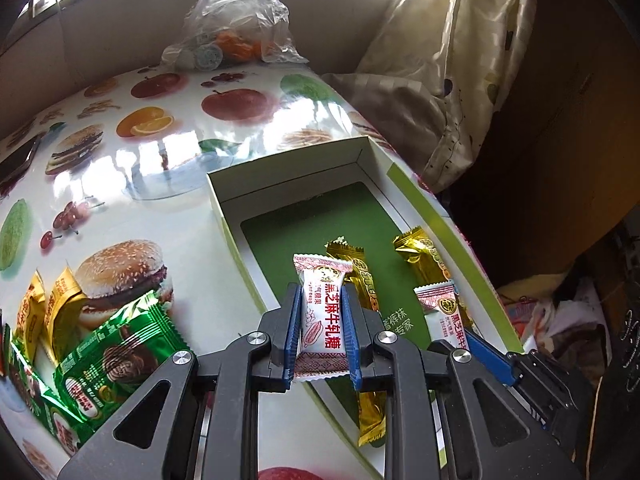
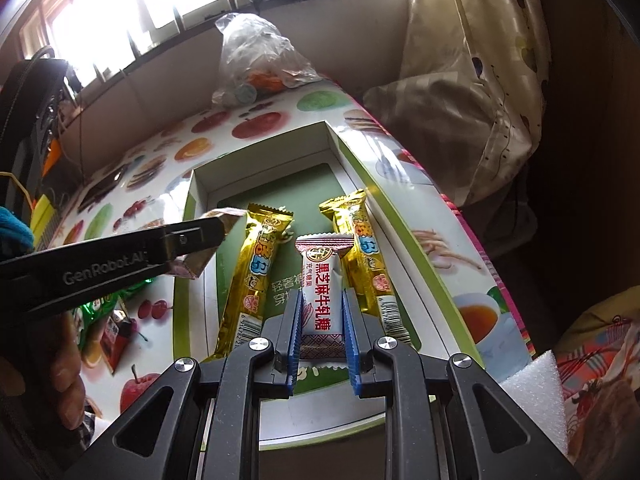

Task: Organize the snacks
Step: 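Lower the white candies into the box and open both grippers, then move both grippers back over the snack pile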

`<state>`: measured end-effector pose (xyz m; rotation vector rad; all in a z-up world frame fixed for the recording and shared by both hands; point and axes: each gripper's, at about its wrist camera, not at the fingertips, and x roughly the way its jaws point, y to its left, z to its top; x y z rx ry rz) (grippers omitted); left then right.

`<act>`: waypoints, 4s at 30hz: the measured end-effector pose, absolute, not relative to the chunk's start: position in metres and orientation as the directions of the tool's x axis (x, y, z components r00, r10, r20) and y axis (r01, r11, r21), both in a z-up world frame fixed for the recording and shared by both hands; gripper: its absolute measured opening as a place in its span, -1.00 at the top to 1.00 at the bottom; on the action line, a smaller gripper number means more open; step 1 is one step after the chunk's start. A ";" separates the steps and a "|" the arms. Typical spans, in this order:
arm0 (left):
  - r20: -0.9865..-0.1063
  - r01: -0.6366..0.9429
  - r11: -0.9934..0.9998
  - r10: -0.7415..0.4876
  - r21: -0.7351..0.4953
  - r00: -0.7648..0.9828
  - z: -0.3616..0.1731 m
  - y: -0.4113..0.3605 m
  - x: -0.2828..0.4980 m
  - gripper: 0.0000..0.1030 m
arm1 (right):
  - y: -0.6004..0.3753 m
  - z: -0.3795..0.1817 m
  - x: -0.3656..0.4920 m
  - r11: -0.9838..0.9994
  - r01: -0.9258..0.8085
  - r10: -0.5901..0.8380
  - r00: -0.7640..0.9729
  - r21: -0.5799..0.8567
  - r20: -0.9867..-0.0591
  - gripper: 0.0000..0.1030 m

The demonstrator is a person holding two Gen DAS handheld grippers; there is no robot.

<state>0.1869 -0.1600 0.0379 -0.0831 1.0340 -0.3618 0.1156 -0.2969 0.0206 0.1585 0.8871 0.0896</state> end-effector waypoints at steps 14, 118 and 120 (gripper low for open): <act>-0.826 0.252 0.937 -0.335 -0.242 0.453 0.031 -0.167 0.190 0.59 | -0.296 0.014 0.118 0.987 -0.018 0.139 0.616 0.163 -0.775 0.64; -0.767 -0.117 0.974 -0.077 -0.194 0.637 0.029 0.062 0.078 0.19 | -0.125 0.008 0.112 0.955 -0.263 0.266 0.545 0.139 -0.795 -0.04; -0.770 -0.122 0.973 -0.077 -0.198 0.634 0.028 0.064 0.079 0.19 | -0.124 0.005 0.114 0.959 -0.243 0.259 0.540 0.146 -0.801 -0.04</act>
